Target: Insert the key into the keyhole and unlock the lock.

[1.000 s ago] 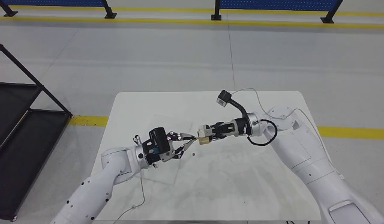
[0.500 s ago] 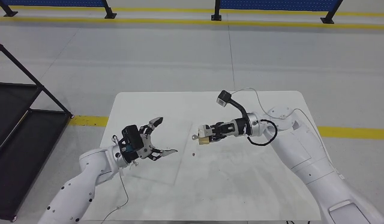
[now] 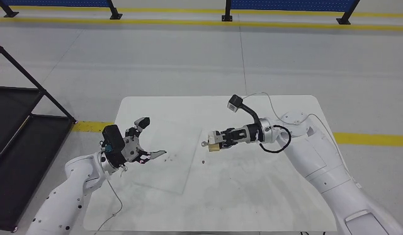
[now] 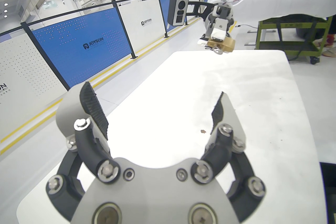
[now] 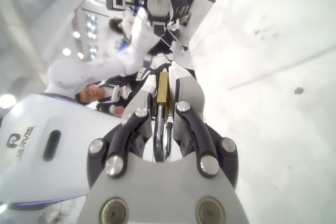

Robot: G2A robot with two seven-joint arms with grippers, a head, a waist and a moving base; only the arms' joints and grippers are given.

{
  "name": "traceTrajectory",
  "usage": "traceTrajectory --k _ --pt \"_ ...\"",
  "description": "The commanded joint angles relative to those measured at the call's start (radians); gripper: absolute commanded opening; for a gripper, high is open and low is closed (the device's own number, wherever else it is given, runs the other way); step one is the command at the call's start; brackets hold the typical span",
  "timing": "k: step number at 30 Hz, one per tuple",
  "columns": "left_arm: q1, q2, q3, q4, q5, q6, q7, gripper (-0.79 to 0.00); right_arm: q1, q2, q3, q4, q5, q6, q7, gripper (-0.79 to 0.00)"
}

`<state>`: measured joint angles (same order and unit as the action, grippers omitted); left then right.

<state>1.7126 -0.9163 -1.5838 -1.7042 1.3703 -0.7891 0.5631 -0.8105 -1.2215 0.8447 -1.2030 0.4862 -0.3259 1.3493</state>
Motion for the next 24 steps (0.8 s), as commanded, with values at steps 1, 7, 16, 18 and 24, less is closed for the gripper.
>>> traceTrajectory --k 1,7,16,18,24 --pt "0.0 0.0 0.0 0.0 0.0 0.0 0.0 0.0 0.002 0.003 -0.007 0.005 -0.074 0.044 -0.038 -0.785" --pt "0.0 0.0 0.0 0.0 0.0 0.0 0.0 0.0 0.024 -0.012 -0.113 0.0 -0.339 0.347 -0.187 -0.785" --pt "0.0 0.0 0.0 0.0 0.0 0.0 0.0 0.0 0.057 -0.045 -0.196 0.048 -0.444 0.499 -0.277 -0.785" --pt "0.0 0.0 0.0 0.0 0.0 0.0 0.0 0.0 0.06 -0.05 -0.207 0.056 -0.462 0.515 -0.29 -0.785" --pt "0.0 0.0 0.0 0.0 0.0 0.0 0.0 0.0 0.067 -0.059 -0.23 0.07 -0.521 0.571 -0.319 -0.785"
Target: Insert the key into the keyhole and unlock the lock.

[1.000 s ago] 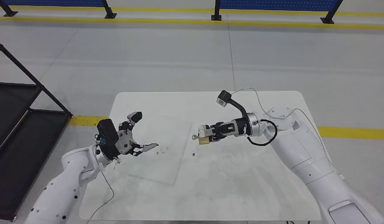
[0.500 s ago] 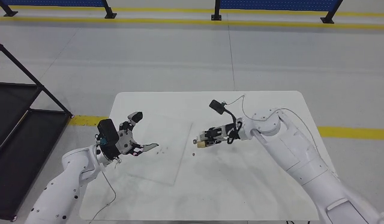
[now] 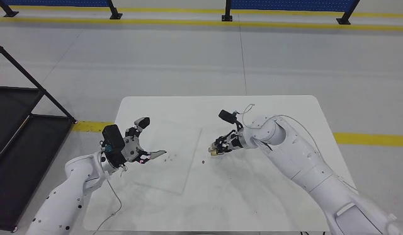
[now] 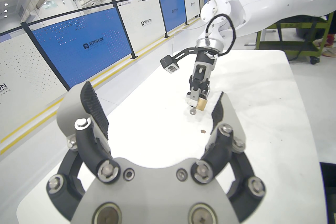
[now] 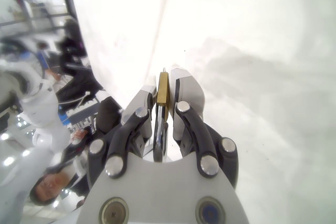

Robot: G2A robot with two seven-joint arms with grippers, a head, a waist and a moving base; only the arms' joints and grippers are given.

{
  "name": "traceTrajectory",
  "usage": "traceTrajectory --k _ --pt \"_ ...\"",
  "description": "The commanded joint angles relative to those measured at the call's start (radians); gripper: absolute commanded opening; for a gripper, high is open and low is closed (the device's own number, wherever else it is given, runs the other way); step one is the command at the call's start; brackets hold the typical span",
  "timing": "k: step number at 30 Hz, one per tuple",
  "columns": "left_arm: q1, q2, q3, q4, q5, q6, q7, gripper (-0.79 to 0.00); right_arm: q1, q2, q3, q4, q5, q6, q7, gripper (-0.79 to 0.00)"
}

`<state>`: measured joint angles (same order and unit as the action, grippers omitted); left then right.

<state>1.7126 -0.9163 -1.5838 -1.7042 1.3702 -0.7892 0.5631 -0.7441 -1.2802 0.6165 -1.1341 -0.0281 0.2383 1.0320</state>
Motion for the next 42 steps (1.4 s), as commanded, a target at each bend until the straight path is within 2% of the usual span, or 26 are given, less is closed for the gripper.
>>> traceTrajectory --k 1,17,18,20,22,25,27,28,29,32,34,38,42 --pt "0.0 0.0 0.0 0.0 0.0 0.0 0.0 0.0 0.001 -0.002 -0.005 0.001 -0.017 0.015 -0.005 -0.785" --pt "0.0 0.0 0.0 0.0 0.0 0.0 0.0 0.0 0.004 -0.018 -0.027 0.034 -0.086 0.104 -0.006 -0.785" --pt "0.0 0.0 0.0 0.0 0.0 0.0 0.0 0.0 0.004 -0.019 -0.026 0.037 -0.085 0.106 -0.005 -0.693" --pt "0.0 0.0 0.0 0.0 0.0 0.0 0.0 0.0 0.005 -0.021 -0.025 0.042 -0.089 0.111 -0.007 -0.446" --pt "0.0 0.0 0.0 0.0 0.0 0.0 0.0 0.0 0.006 -0.023 -0.025 0.043 -0.094 0.117 -0.011 -0.376" --pt "0.0 0.0 0.0 0.0 0.0 0.0 0.0 0.0 0.006 -0.026 -0.024 0.043 -0.103 0.123 -0.02 -0.188" --pt "0.0 0.0 0.0 0.0 0.0 0.0 0.0 0.0 0.006 -0.026 -0.023 0.041 -0.112 0.128 -0.026 -0.139" --pt "0.0 0.0 0.0 0.0 0.0 0.0 0.0 0.0 0.006 -0.027 -0.022 0.039 -0.117 0.13 -0.031 -0.052" --pt "0.0 0.0 0.0 0.0 0.0 0.0 0.0 0.0 0.005 -0.027 -0.02 0.036 -0.121 0.131 -0.036 -0.006" --pt "0.0 0.0 0.0 0.0 0.0 0.0 0.0 0.0 0.002 -0.025 -0.01 0.019 -0.14 0.138 -0.063 0.0" --pt "0.0 0.0 0.0 0.0 0.0 0.0 0.0 0.0 -0.008 -0.02 0.009 -0.016 -0.164 0.139 -0.129 0.0" --pt "0.0 0.0 0.0 0.0 0.0 0.0 0.0 0.0 -0.071 0.008 0.071 -0.161 -0.235 0.118 -0.271 0.0" --pt "0.0 0.0 0.0 0.0 0.0 0.0 0.0 0.0 -0.174 0.049 0.158 -0.359 -0.314 0.101 -0.343 0.0"
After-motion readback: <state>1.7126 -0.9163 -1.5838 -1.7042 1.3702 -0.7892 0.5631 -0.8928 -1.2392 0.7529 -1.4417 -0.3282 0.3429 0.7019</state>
